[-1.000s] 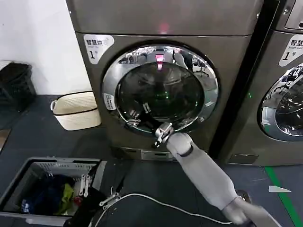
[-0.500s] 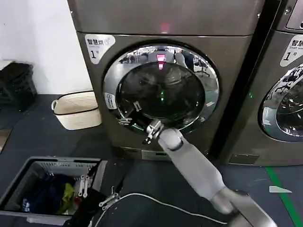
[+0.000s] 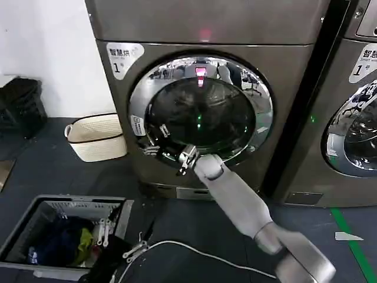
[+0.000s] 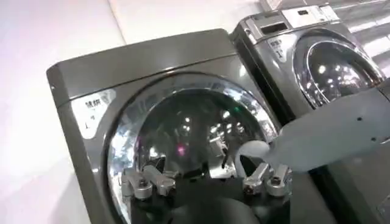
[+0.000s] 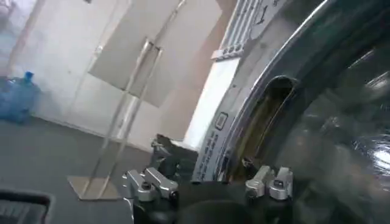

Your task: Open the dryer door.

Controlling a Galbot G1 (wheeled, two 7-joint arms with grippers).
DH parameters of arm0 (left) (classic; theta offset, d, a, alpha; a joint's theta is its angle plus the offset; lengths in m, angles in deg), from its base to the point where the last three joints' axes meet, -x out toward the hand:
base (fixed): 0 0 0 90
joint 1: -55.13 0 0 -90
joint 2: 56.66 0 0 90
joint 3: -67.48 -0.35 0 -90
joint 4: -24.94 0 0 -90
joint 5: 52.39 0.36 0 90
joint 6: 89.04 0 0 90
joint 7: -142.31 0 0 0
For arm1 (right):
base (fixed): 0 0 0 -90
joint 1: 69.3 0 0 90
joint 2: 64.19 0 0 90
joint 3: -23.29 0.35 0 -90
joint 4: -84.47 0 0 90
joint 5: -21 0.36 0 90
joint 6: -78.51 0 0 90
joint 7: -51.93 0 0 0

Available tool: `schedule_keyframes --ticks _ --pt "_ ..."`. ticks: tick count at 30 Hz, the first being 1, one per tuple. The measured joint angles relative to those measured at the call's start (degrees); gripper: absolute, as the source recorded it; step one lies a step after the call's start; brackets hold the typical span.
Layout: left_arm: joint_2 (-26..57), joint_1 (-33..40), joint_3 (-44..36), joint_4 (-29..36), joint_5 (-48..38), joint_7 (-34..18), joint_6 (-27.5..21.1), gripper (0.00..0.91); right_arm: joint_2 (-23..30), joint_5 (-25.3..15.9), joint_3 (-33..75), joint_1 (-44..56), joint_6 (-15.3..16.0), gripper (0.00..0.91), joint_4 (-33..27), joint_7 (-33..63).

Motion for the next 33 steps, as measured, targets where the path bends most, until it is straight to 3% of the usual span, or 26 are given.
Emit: schedule_keyframes --ticks 11,20,33 --pt "0.46 1.88 2.99 -1.09 -3.84 -0.11 -1.43 0.907 -5.01 11.77 0.2 2.66 -0.76 0.907 6.81 -18.85" --pt "1.82 3.53 6.34 -1.52 -8.15 -0.03 -3.03 0.907 -11.15 19.76 0.11 6.23 3.38 0.907 16.98 -31.27" --pt "4.33 6.32 14.09 0.11 -17.17 0.9 -6.64 0.907 -22.7 23.93 3.36 12.74 7.38 0.907 32.77 -41.36"
